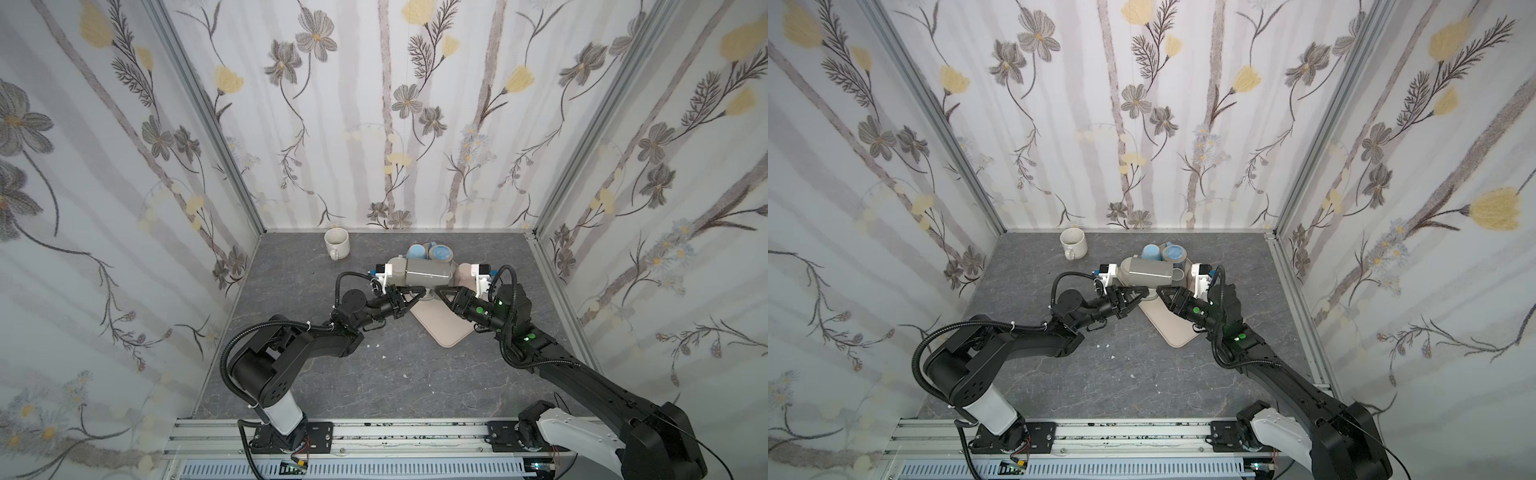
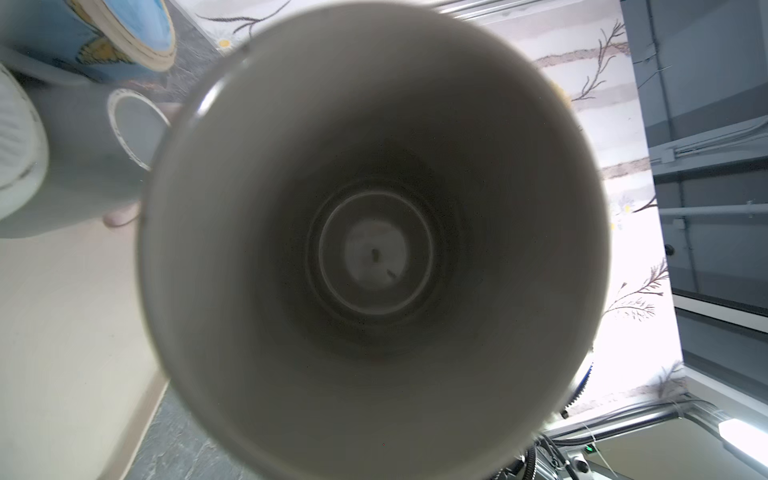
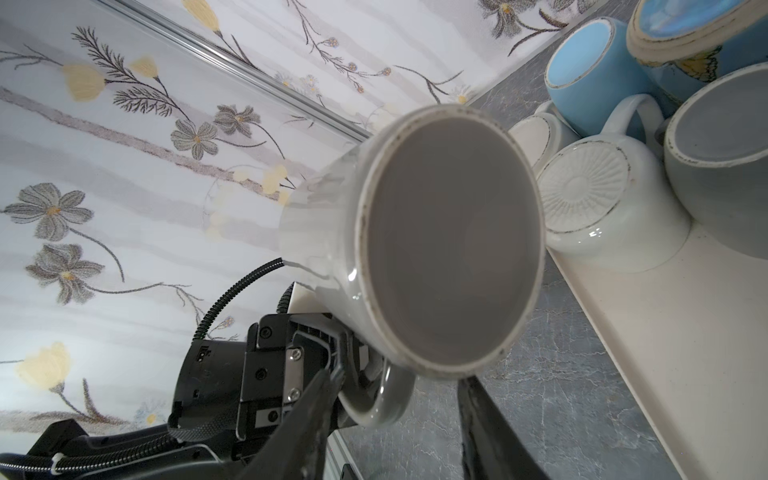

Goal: Turn the mug right side up
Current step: Place the mug at the top-center of the table.

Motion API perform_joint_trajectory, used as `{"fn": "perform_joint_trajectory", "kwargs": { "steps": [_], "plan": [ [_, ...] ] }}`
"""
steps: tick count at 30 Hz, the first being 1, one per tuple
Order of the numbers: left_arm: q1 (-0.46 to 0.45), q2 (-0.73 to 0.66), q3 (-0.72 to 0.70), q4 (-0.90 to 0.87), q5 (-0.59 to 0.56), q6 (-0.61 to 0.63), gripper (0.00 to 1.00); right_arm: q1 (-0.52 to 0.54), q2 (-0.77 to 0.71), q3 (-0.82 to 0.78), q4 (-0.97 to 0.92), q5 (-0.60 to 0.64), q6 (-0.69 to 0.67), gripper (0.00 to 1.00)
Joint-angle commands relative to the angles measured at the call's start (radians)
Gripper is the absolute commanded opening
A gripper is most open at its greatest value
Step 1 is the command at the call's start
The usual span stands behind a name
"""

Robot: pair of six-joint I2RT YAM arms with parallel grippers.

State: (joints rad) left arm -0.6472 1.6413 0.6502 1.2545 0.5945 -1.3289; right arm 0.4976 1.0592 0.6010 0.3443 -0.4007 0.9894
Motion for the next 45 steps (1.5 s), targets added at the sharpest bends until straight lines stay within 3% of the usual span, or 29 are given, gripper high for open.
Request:
{"fn": "perform_joint_trajectory", "kwargs": {
  "steps": [1, 9, 16, 21, 27, 33, 45],
  "plan": [
    [0.013, -0.069, 0.013, -0.144, -0.01, 0.163, 0.0, 0.001, -0.004, 0.01, -0.021, 0.004, -0.014, 0.5],
    [0.062, -0.275, 0.115, -0.786, -0.149, 0.551, 0.0, 0.001, 0.006, 0.019, -0.047, 0.006, -0.024, 0.51],
    [0.179, -0.379, 0.189, -1.16, -0.285, 0.812, 0.0, 0.001, 0.042, 0.049, -0.095, 0.009, -0.046, 0.51],
    [0.308, -0.428, 0.261, -1.363, -0.397, 1.03, 0.0, 0.008, 0.064, 0.125, -0.315, 0.139, -0.135, 0.51],
    [0.42, -0.387, 0.34, -1.437, -0.45, 1.223, 0.0, 0.023, 0.146, 0.251, -0.571, 0.287, -0.246, 0.51],
    [0.46, -0.213, 0.456, -1.428, -0.417, 1.32, 0.0, 0.041, 0.197, 0.254, -0.56, 0.301, -0.267, 0.53],
    [0.435, 0.174, 0.779, -1.425, -0.401, 1.315, 0.0, 0.021, 0.237, 0.247, -0.554, 0.32, -0.302, 0.57]
  ]
}}
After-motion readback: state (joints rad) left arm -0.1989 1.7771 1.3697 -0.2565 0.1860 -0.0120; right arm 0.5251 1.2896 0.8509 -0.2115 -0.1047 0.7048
